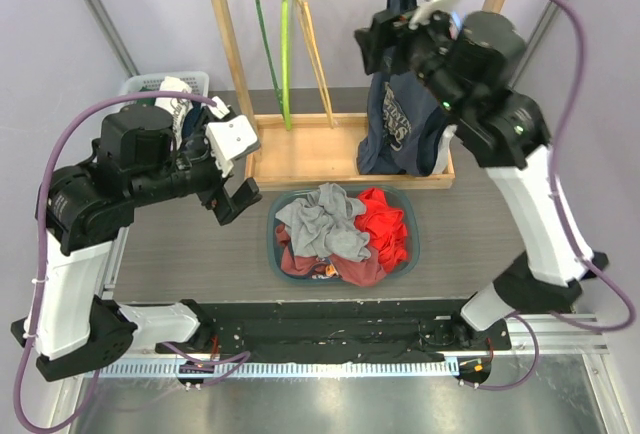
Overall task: Remove the tank top from the hanger
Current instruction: Place the hanger at the clothesline, then pick up the hanger from the clothesline.
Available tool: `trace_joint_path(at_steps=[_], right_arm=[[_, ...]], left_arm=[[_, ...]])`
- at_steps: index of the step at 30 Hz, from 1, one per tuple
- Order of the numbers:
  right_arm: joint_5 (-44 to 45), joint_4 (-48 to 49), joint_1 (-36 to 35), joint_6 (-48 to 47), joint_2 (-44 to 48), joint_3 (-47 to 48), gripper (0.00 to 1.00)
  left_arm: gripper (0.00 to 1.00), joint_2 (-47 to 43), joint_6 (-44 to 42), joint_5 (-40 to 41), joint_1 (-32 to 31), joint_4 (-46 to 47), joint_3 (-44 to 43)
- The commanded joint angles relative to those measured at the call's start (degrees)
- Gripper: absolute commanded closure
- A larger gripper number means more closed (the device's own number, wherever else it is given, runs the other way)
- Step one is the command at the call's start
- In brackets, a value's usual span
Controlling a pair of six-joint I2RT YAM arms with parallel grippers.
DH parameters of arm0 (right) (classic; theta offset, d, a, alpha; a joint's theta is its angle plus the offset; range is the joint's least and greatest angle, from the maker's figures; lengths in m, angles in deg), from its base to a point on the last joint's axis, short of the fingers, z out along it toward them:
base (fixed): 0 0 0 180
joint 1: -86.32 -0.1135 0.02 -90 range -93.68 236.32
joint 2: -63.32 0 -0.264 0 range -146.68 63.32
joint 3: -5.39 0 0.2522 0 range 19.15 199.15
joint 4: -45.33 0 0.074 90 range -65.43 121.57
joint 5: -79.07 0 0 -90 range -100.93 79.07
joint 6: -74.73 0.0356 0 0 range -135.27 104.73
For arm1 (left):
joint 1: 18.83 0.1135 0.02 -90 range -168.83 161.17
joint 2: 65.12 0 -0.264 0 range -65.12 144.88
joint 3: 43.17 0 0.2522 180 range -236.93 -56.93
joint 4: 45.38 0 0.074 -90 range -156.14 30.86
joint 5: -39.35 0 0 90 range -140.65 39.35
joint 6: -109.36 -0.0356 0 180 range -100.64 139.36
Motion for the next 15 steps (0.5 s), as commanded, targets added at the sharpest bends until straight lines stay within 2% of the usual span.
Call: trace_joint_path(at_steps=[1, 5, 7, 10, 15], right_arm=[[3.7, 2.2, 1.3, -1.2, 7.8, -6.8, 0.16], [2.2, 2.8, 5.7, 0.5, 13.2, -14.7, 0.08], [-2.5, 3.0, 11.3, 3.2, 14.9, -16.7, 0.05], [-8.2, 3.2, 17.6, 6.2, 16.9, -19.6, 0.04], [-9.4, 3.6, 20.7, 6.7, 17.1, -22.6, 0.04]], left_arm=[[0.00, -1.2, 0.7, -0.6, 0.3, 1.5, -0.9], [0.00, -1.4, 0.9, -0.7, 0.3, 1.6, -0.4], [0.00, -1.2, 0.9, -0.8, 0.3, 1.7, -0.5], [0.00, -0.6, 0.8, -1.2, 0.3, 1.6, -1.3], [0.00, 0.2, 1.0, -1.6, 0.3, 1.2, -2.2]])
